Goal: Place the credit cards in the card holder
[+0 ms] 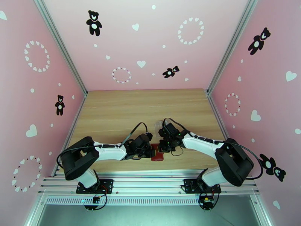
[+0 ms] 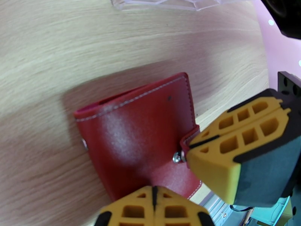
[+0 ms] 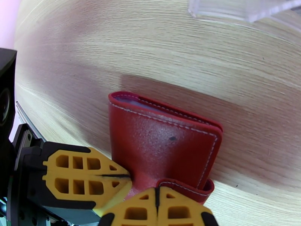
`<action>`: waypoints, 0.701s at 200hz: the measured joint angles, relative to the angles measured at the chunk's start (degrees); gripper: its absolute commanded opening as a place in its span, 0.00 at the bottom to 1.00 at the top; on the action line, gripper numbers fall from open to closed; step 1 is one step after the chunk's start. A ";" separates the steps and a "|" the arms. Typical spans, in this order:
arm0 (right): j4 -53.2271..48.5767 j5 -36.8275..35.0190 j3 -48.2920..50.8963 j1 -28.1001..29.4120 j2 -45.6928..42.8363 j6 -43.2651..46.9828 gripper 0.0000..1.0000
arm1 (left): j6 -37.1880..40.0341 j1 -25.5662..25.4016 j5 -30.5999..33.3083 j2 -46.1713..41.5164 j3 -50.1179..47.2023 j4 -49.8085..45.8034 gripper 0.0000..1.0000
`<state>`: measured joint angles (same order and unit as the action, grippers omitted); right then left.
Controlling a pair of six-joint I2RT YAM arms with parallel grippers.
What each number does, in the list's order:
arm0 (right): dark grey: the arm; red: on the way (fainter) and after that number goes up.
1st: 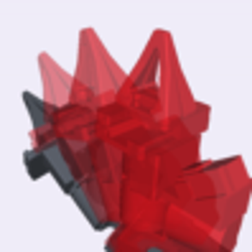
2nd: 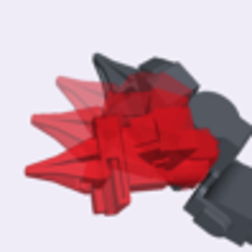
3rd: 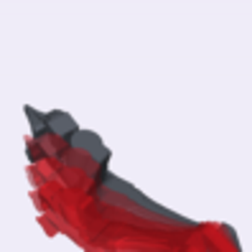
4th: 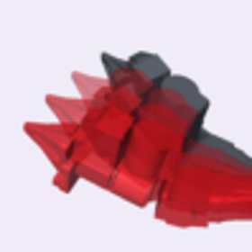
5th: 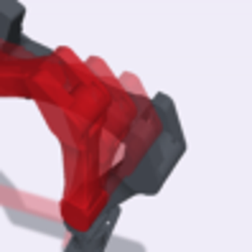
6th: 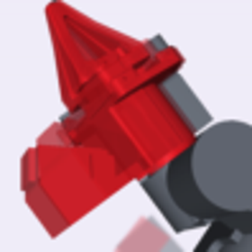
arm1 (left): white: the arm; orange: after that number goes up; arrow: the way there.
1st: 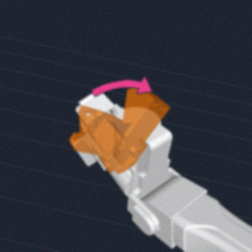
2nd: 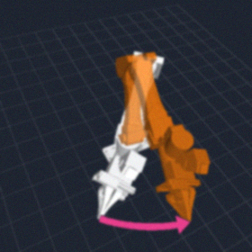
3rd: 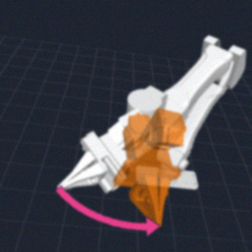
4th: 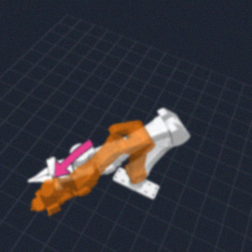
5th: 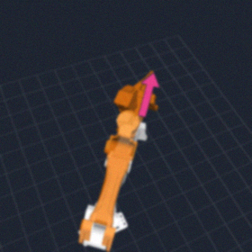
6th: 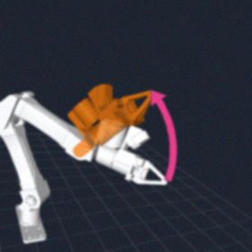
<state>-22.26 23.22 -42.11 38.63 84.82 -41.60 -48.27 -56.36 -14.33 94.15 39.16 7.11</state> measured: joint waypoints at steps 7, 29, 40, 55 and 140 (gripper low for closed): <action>0.02 0.00 0.00 0.00 0.09 0.00 0.00 | 0.00 0.00 0.00 0.00 0.02 0.02 0.00; 0.09 0.04 -0.17 0.04 0.42 0.00 0.00 | 0.00 0.00 -0.02 0.11 0.00 0.15 0.00; 0.09 0.17 -0.42 0.13 0.70 0.04 0.00 | 0.00 0.00 -0.02 0.15 0.00 0.24 0.00; 0.11 0.22 -0.74 0.37 1.29 0.00 0.00 | 0.00 0.00 -0.02 0.15 0.00 0.28 0.00; -0.26 -0.74 -2.58 1.46 3.34 0.28 0.00 | 0.00 0.00 -0.02 0.24 0.00 0.63 0.00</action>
<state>-22.52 22.48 -44.69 40.10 88.16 -41.32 -48.27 -56.36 -14.35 94.39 39.16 7.75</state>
